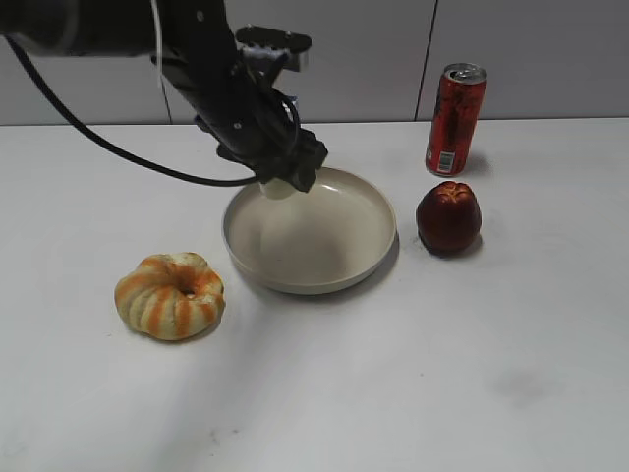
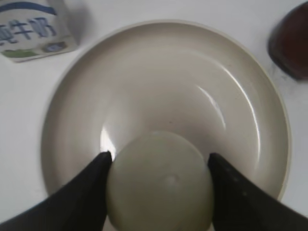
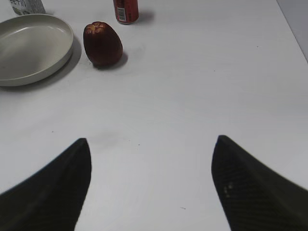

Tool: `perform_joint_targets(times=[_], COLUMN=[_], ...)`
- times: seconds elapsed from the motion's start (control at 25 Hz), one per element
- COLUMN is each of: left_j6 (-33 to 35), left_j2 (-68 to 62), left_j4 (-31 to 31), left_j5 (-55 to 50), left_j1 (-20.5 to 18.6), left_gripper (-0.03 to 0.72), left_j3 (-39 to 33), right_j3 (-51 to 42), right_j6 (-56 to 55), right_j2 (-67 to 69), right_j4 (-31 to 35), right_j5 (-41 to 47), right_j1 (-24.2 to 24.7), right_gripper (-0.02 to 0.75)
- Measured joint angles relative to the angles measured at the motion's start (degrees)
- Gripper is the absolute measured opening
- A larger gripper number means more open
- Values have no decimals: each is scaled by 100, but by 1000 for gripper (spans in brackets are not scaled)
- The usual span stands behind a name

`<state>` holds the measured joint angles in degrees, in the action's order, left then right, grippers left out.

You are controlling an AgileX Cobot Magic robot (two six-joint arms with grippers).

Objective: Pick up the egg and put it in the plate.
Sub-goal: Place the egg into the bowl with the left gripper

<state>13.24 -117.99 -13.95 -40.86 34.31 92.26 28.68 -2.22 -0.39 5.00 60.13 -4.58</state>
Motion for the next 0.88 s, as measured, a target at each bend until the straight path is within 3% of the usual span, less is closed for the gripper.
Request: perform_joint_targets(times=[0.44,0.64,0.88], left_j6=[0,1,1], left_j2=[-853,-858,-762], left_j4=[225,369,467], left_j5=[203,209,138], left_j1=[178,178,178], left_gripper=[456,644,671], left_j3=[5,5,5], right_j3=[0,0,0], right_j6=[0,0,0], right_j2=[0,0,0], right_j4=[0,0,0], right_j5=[0,0,0], right_j1=[0,0,0], right_gripper=[588,588,588])
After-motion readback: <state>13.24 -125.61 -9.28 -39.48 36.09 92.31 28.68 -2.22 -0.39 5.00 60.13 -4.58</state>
